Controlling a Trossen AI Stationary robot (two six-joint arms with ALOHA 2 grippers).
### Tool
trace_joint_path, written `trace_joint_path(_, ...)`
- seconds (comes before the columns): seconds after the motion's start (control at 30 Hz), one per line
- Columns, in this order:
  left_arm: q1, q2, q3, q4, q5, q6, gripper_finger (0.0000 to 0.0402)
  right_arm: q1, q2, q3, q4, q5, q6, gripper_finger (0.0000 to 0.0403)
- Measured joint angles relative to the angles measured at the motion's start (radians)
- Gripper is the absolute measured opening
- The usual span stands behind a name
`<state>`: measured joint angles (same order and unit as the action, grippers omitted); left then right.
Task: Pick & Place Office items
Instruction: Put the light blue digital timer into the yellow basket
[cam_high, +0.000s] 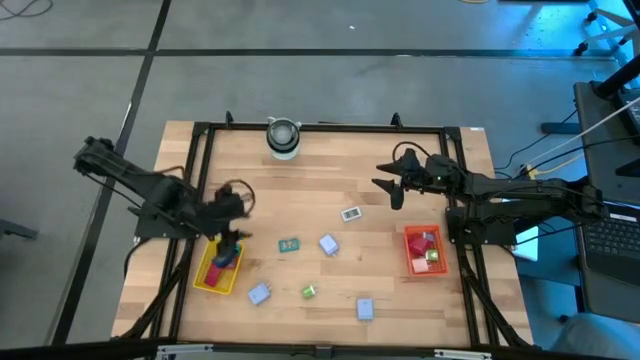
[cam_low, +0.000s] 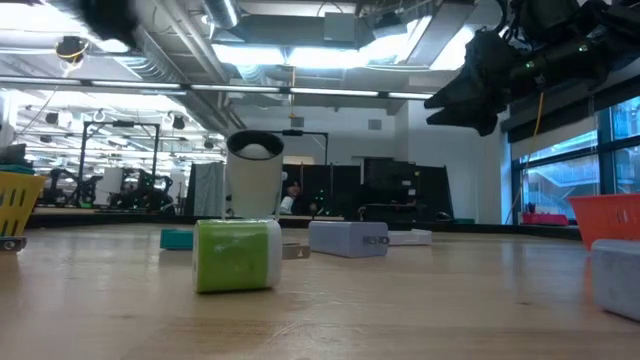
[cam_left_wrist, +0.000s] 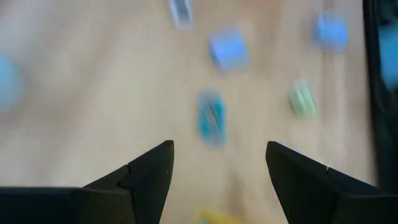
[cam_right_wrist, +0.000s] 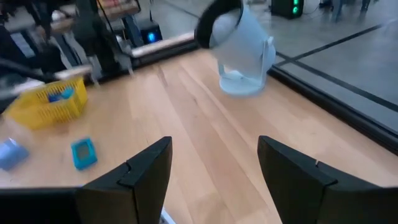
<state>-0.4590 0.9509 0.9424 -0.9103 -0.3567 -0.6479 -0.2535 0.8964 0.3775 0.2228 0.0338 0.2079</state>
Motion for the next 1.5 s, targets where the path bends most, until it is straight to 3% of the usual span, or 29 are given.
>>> trace_joint_path(0.1,-0.004,-0.021,-0.022,0.124,-0.243,0.124,0.0251,0.000,0.000,0.000,0.074,-0.017,0.040,0.0240)
trace_joint_path(0.23,-0.003,-0.036,-0.155,0.303,-0.523,0.223,0.0251,-0.001,-0.018,0.007,0.169,-0.142,0.021,0.0240)
trace_joint_path(0.37,0.019,-0.106,-0.396,0.638,-0.616,0.281,0.0251,-0.015,-0.091,0.055,0.071,-0.162,-0.019,0.0240)
trace_joint_path(0.47,0.082,-0.190,-0.567,0.920,-0.510,0.339,0.0250,-0.036,-0.162,0.078,-0.055,-0.161,-0.055,0.0240)
trace_joint_path(0.57,0.186,-0.269,-0.678,1.089,-0.311,0.359,0.0245,-0.052,-0.230,0.081,-0.153,-0.162,-0.050,0.0240)
trace_joint_path(0.67,0.322,-0.306,-0.711,1.084,-0.065,0.305,0.0243,-0.058,-0.292,0.081,-0.227,-0.162,-0.033,0.0240)
trace_joint_path(0.8,0.480,-0.263,-0.693,1.057,0.227,0.249,0.0242,-0.058,-0.340,0.081,-0.262,-0.150,-0.007,0.0240)
trace_joint_path(1.03,0.571,-0.069,-0.597,0.940,0.489,0.302,0.0242,-0.058,-0.373,0.081,-0.322,-0.123,0.018,0.0240)
trace_joint_path(1.33,0.568,0.139,-0.470,0.724,0.534,0.389,0.0242,-0.058,-0.372,0.081,-0.360,-0.120,0.019,0.0240)
trace_joint_path(1.5,0.530,0.218,-0.443,0.734,0.562,0.392,0.0242,-0.058,-0.372,0.081,-0.375,-0.120,0.019,0.0240)
